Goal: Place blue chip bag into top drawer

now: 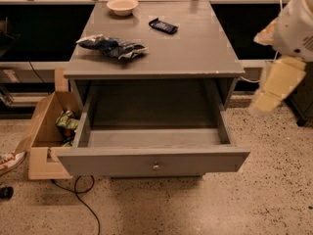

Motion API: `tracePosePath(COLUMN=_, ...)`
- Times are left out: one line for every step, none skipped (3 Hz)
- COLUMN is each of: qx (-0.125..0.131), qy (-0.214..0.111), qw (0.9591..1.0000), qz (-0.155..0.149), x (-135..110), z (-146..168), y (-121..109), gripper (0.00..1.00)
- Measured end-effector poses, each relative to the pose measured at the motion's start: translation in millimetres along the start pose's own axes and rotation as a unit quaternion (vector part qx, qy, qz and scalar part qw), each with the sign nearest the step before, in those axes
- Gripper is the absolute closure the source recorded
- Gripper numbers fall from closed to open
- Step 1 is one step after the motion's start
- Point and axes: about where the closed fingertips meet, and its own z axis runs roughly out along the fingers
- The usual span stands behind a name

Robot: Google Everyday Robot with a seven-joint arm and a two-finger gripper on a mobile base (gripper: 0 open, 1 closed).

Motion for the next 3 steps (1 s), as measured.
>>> tracePosePath(qx=-0.004, qy=-0.05, qw=0.9983, qz=0.031, x=-34, z=27, y=-19, gripper=0.0)
tracePosePath(qx=-0.007, qy=-0.112, qw=0.9905, qz=0.079, x=-73, z=57, y=-38, gripper=0.0)
tracePosePath(qx=-0.007, qy=-0.112, qw=0.9905, qz=0.079, x=-73, z=57, y=-38, gripper=0.0)
